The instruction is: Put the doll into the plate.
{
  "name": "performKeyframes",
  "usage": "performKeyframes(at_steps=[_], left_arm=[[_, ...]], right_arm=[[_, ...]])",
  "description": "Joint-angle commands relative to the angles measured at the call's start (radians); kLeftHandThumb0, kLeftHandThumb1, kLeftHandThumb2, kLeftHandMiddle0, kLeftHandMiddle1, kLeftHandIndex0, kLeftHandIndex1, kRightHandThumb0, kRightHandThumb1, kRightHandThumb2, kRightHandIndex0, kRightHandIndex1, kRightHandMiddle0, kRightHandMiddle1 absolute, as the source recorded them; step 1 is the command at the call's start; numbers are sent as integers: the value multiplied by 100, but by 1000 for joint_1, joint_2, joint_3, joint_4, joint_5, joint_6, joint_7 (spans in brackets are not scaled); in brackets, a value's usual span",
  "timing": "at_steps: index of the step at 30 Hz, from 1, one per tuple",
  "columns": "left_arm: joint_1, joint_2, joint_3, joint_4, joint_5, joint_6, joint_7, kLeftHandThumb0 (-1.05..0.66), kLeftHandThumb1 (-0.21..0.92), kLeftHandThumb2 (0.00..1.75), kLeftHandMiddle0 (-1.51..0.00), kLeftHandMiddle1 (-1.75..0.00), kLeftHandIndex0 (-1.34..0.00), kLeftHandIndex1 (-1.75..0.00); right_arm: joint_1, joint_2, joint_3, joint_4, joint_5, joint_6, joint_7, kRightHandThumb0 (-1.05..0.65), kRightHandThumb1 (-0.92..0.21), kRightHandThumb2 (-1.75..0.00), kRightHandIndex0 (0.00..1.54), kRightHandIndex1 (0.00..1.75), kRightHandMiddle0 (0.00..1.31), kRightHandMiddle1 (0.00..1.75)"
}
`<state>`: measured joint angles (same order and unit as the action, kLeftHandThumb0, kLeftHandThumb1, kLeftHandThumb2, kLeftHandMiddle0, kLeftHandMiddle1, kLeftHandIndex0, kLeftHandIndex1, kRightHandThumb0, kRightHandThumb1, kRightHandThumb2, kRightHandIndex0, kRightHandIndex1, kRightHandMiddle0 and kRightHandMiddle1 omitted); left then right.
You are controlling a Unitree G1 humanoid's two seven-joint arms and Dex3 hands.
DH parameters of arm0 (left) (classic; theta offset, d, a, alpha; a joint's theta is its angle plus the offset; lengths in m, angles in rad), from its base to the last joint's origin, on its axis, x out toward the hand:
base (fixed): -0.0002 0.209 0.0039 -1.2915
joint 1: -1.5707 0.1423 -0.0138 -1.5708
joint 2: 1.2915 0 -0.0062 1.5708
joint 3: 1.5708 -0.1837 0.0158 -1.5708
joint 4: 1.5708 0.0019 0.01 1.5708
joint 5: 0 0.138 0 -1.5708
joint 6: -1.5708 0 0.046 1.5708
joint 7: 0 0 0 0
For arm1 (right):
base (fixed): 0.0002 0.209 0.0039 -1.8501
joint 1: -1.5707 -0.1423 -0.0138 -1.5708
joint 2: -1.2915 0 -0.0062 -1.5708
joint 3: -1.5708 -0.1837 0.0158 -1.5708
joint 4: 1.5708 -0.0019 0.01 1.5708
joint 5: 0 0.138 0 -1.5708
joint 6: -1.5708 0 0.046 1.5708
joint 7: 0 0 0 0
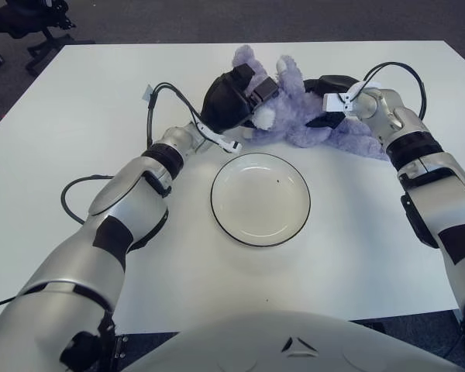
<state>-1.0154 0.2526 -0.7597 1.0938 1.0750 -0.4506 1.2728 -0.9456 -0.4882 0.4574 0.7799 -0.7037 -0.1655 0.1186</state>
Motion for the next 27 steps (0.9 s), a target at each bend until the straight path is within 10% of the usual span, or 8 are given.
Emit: performKeyframes(at_steps=[1,27], left_arm=[[29,6,45,-19,-45,7,34,-36,92,25,-86,-175,-48,-144],[100,-28,220,-39,-243,-129,52,-35,92,40,-78,-175,-32,-161]], right_arm=[[65,-32,-11,-105,-61,54,-104,-42,-46,-112,86,175,49,175],[204,-46,-81,-416,-193,176,-334,-40,-54,-102,72,175,43,175]])
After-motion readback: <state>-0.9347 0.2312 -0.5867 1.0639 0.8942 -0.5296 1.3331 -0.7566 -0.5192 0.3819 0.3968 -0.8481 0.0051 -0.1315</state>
